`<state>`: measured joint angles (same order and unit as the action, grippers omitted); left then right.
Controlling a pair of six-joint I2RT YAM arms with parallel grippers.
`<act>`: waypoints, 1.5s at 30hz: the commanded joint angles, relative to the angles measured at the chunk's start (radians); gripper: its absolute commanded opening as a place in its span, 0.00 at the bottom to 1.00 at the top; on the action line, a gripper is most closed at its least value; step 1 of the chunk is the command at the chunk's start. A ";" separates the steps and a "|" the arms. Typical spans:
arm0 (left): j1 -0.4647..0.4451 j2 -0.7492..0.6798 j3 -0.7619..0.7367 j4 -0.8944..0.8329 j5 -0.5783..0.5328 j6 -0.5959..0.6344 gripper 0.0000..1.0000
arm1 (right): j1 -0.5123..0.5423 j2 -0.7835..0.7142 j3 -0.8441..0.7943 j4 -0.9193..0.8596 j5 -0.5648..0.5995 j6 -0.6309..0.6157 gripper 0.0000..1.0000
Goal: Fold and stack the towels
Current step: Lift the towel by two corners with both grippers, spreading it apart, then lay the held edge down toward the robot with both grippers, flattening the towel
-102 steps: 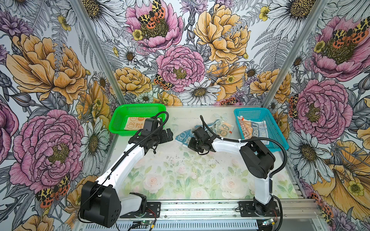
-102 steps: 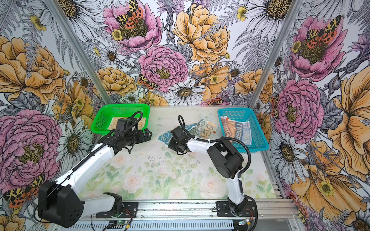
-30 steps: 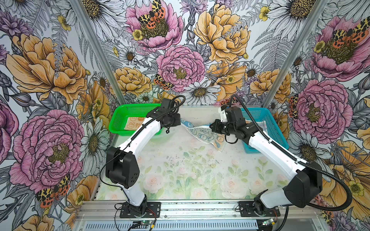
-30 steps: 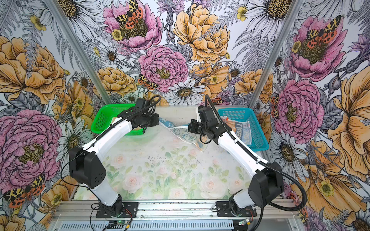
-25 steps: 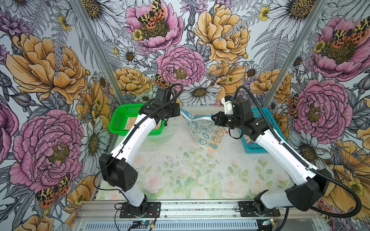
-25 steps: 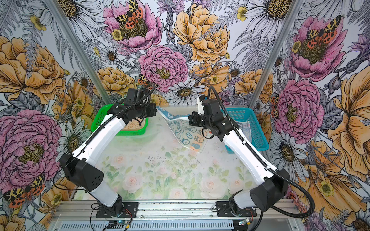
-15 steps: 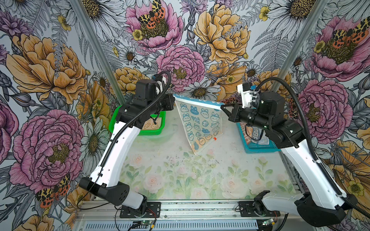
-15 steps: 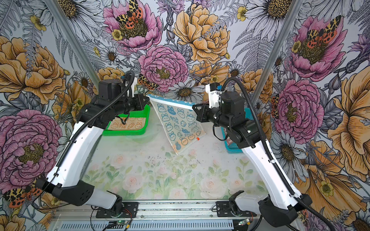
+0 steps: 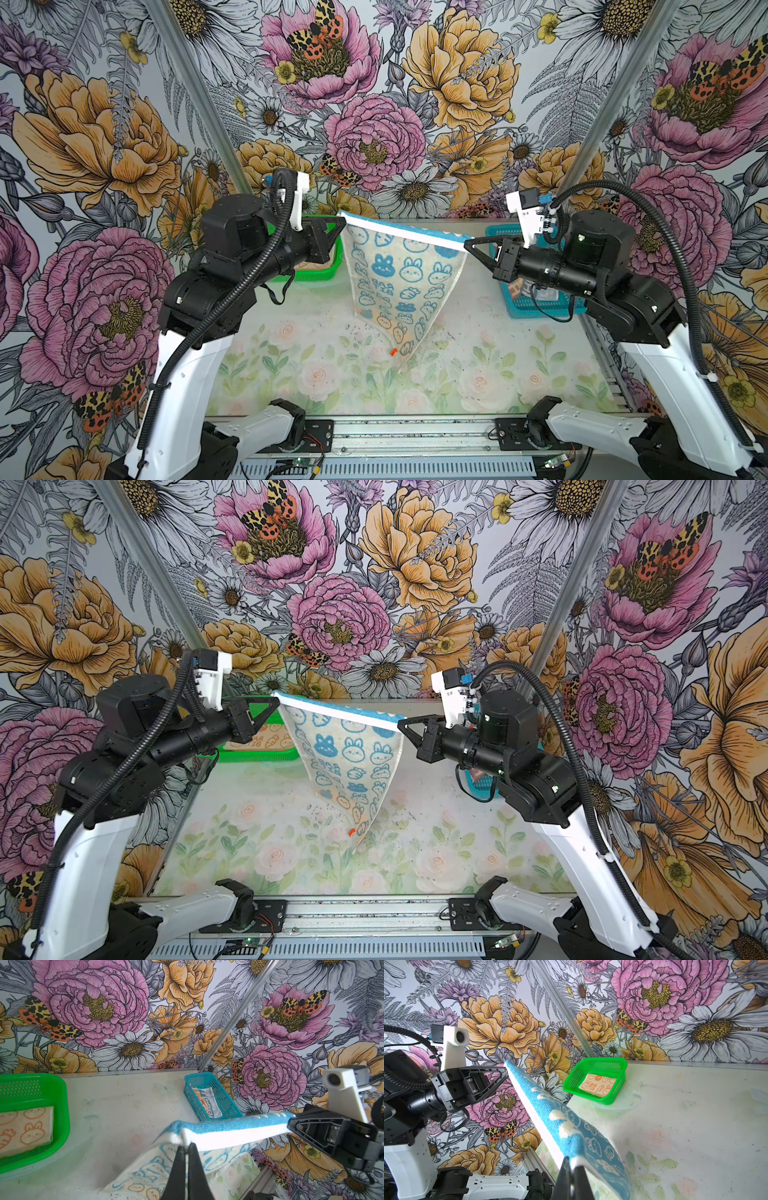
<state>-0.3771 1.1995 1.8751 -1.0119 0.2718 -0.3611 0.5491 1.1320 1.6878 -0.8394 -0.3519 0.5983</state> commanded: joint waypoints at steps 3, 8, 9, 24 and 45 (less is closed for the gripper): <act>0.109 0.211 0.036 -0.025 0.009 0.007 0.00 | -0.194 0.143 -0.012 -0.053 -0.033 0.034 0.00; 0.130 0.477 0.134 -0.025 -0.001 0.061 0.00 | -0.330 0.383 0.016 -0.044 -0.084 -0.031 0.00; 0.134 0.537 0.163 -0.025 0.002 0.067 0.00 | -0.340 0.436 0.033 -0.041 -0.089 -0.041 0.00; 0.205 1.122 0.574 -0.031 0.031 0.126 0.00 | -0.408 1.053 0.418 -0.021 -0.190 -0.087 0.00; 0.112 0.750 -0.249 0.113 -0.092 0.092 0.00 | -0.299 0.769 -0.293 0.134 -0.135 -0.125 0.00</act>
<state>-0.2752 2.0235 1.6848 -0.9634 0.2905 -0.2558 0.2554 1.9827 1.4651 -0.7391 -0.5617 0.4797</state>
